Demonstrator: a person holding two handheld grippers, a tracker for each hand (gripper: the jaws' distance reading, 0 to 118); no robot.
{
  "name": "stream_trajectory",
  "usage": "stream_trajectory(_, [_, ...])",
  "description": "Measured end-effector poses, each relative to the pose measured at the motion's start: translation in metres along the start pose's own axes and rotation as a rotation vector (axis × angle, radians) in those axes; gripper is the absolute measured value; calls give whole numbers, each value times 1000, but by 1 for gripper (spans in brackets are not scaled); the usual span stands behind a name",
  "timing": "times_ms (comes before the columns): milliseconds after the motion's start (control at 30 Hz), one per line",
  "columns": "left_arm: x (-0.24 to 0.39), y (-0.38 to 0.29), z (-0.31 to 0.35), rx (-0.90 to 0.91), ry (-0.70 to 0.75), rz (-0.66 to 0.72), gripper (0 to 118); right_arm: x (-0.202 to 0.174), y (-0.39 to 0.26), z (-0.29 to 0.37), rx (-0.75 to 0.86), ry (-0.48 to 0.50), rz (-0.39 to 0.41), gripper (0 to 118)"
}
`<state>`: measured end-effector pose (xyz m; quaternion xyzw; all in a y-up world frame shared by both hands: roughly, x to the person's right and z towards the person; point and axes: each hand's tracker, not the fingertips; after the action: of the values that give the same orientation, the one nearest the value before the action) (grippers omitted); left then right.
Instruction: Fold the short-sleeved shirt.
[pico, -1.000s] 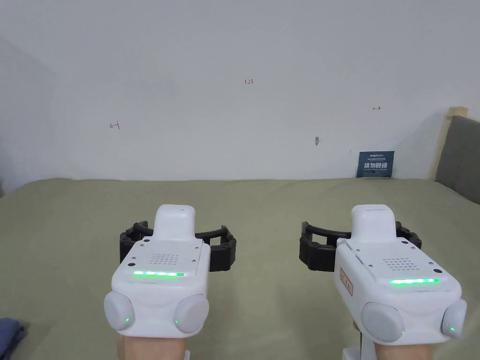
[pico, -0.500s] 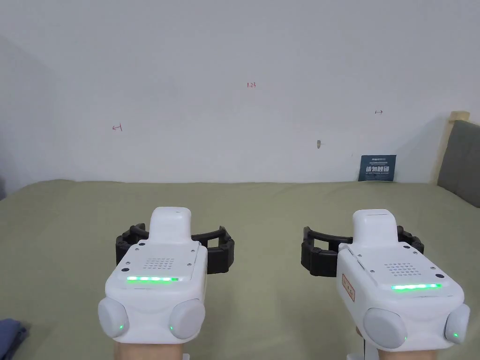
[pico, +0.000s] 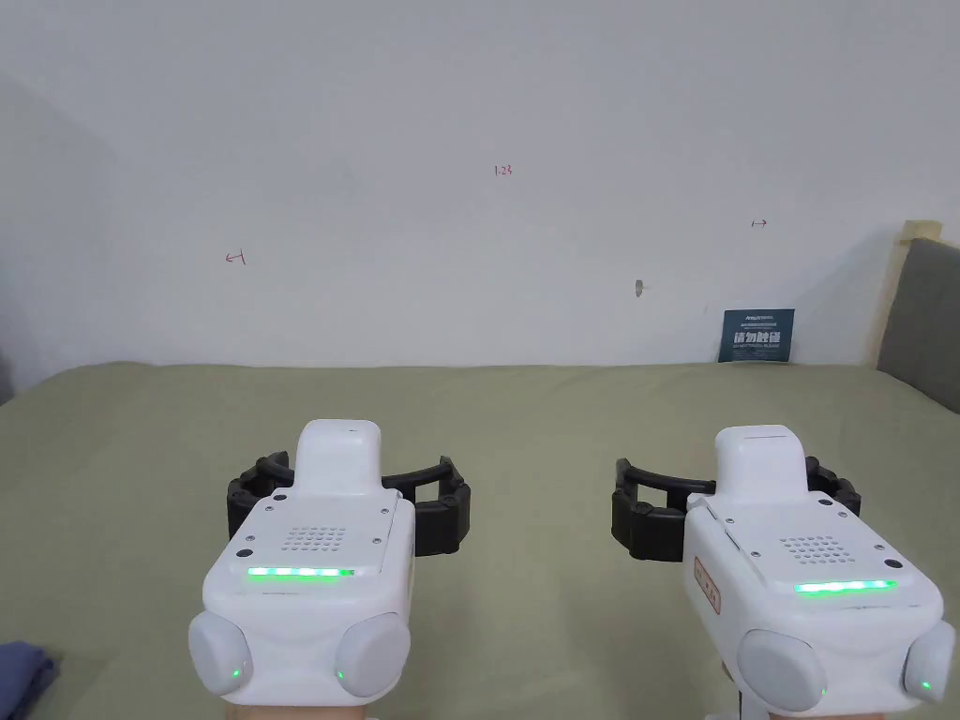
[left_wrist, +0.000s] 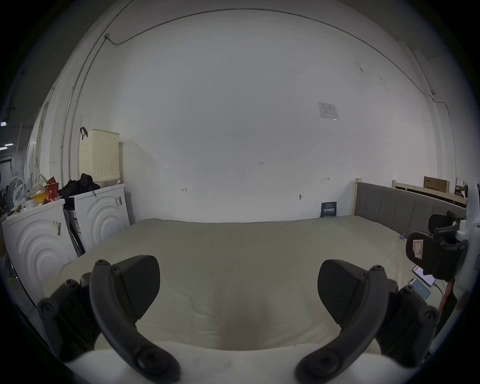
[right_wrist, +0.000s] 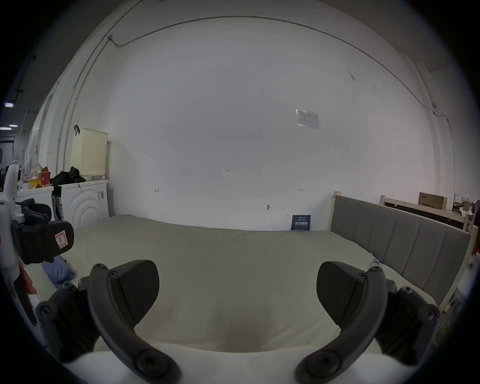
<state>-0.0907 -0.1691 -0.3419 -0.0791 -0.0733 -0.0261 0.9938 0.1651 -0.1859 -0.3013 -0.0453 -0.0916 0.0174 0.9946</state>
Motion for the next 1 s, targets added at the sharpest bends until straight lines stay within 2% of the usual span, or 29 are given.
stream_trajectory(233, [0, 1, 0, -1, -8, 7, 118, -2, 4, 7, 3, 12, -6, 118])
stream_trajectory(333, [0, 2, 0, 8, 3, -1, 118, -4, 5, 5, 26, -33, 3, 118])
stream_trajectory(467, [-2, 4, 0, -7, -6, 2, 118, 5, 12, 2, -1, 26, -94, 118])
stream_trajectory(533, [-3, 4, 0, -3, 5, 5, 118, 6, 14, 3, 2, 60, -58, 118])
stream_trajectory(600, [-5, 6, 1, -8, -10, 12, 118, 2, 15, 3, -6, 42, 35, 118])
stream_trajectory(633, [-5, 6, 1, -13, -16, 13, 118, 0, 16, 3, -26, 35, 51, 118])
stream_trajectory(733, [-3, 7, 1, -10, -22, 8, 118, -4, 17, 5, -24, 36, 24, 118])
stream_trajectory(900, [-5, 8, -1, -22, -27, 9, 118, -14, 17, 5, -31, -44, 54, 118])
stream_trajectory(967, [-4, 8, -3, -23, -19, 5, 118, -12, 15, 4, -35, -15, 54, 118])
stream_trajectory(1000, [-5, 8, -3, -23, -20, 7, 118, -9, 14, 3, -33, 13, 20, 118])
